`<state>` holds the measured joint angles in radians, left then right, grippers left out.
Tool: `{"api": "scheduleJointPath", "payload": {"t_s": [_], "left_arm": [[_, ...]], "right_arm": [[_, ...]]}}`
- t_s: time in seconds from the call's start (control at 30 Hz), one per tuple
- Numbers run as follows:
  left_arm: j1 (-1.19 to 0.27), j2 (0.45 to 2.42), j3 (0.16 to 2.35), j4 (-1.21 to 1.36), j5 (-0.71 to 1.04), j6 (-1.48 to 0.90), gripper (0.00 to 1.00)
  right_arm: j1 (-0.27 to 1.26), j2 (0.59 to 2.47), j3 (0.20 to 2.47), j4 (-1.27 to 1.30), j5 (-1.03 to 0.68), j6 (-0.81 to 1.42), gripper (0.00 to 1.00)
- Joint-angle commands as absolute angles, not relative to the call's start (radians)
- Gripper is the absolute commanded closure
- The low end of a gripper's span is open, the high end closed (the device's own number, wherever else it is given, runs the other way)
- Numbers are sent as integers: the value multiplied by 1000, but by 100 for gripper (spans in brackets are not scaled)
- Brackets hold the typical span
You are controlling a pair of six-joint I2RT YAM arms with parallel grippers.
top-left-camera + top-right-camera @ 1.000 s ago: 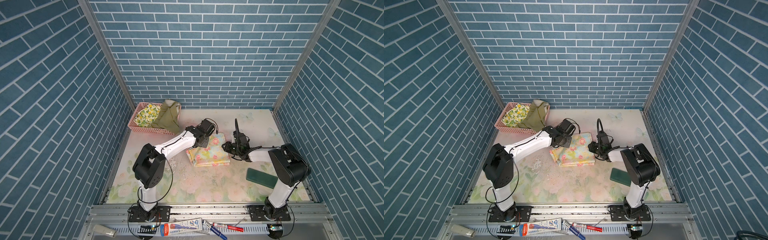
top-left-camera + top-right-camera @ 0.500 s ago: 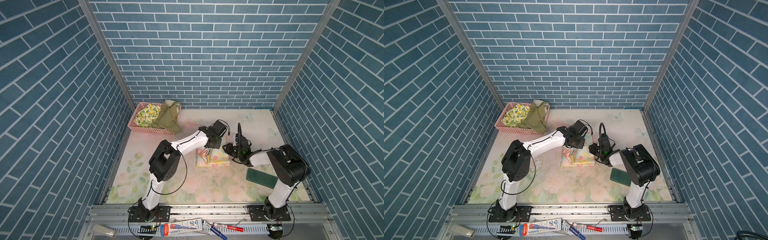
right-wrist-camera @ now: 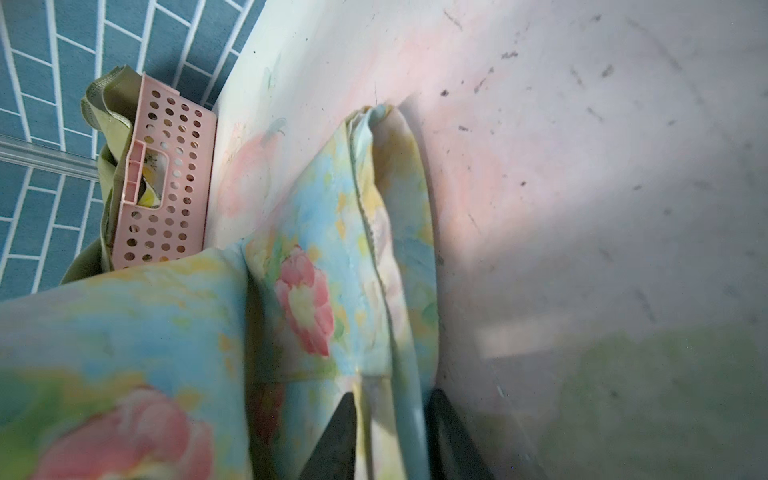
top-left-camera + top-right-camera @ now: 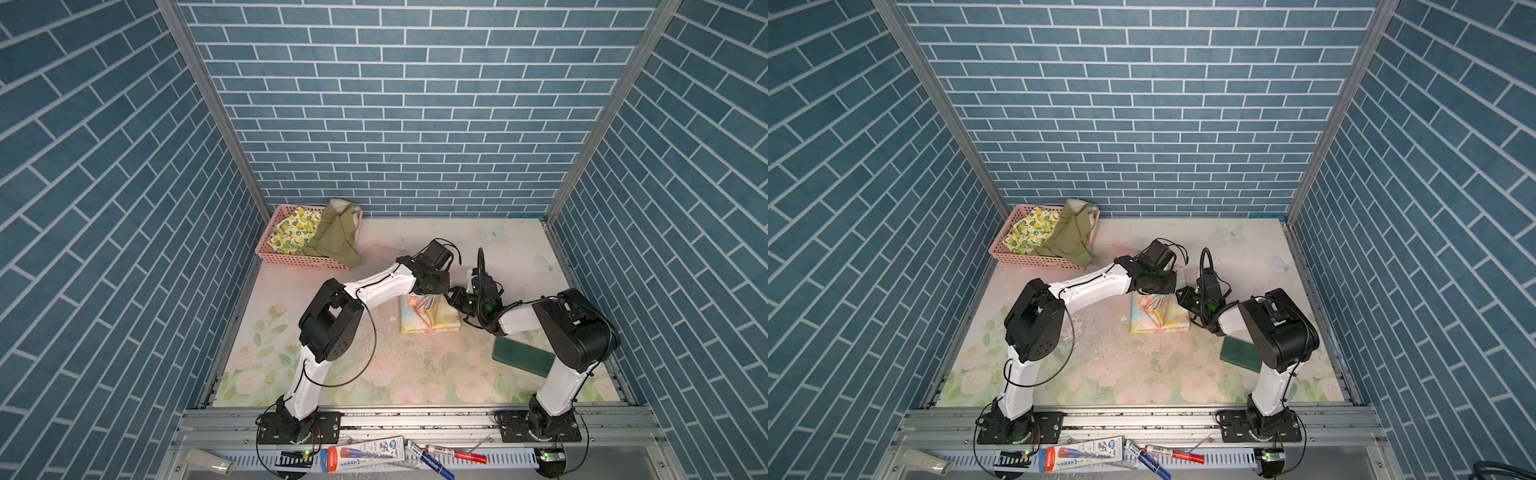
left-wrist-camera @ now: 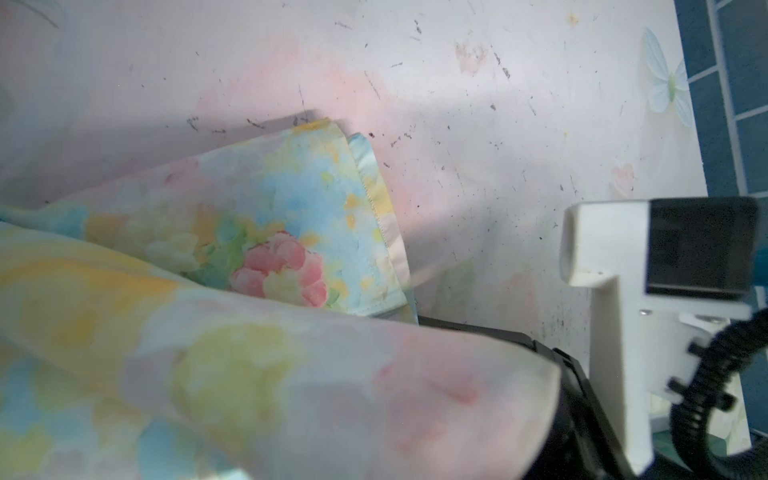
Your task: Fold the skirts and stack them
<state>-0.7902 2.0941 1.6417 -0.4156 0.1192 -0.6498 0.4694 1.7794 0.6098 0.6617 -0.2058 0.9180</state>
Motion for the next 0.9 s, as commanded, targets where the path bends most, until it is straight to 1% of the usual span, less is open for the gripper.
{"api": "scheduleJointPath", "payload": {"t_s": [0.0, 0.03, 0.07, 0.13, 0.23, 0.3, 0.43, 0.63, 0.77, 0.87], "left_arm": [[-776, 2100, 1612, -324, 170, -703, 68], [-775, 2093, 1613, -312, 178, -705, 55], [-773, 2087, 1615, -301, 186, -706, 46], [-771, 2070, 1615, -259, 215, -723, 24], [-763, 2052, 1624, -216, 265, -745, 9], [-759, 2029, 1619, -200, 279, -749, 1], [-732, 1959, 1555, -170, 300, -743, 0], [-665, 1853, 1403, -191, 275, -667, 0], [-652, 1802, 1334, -275, 178, -573, 0], [-645, 1779, 1276, -301, 126, -535, 0]], "right_arm": [[464, 1766, 550, 534, -184, 936, 57], [459, 1751, 539, 534, -186, 934, 54], [451, 1737, 530, 530, -183, 934, 52], [433, 1701, 512, 510, -178, 929, 49], [404, 1645, 495, 466, -168, 905, 46], [381, 1611, 477, 451, -169, 895, 45], [340, 1532, 465, 376, -164, 856, 44], [331, 1426, 507, 240, -164, 762, 43], [339, 1410, 567, 177, -215, 715, 43], [374, 1425, 629, 109, -209, 667, 43]]}}
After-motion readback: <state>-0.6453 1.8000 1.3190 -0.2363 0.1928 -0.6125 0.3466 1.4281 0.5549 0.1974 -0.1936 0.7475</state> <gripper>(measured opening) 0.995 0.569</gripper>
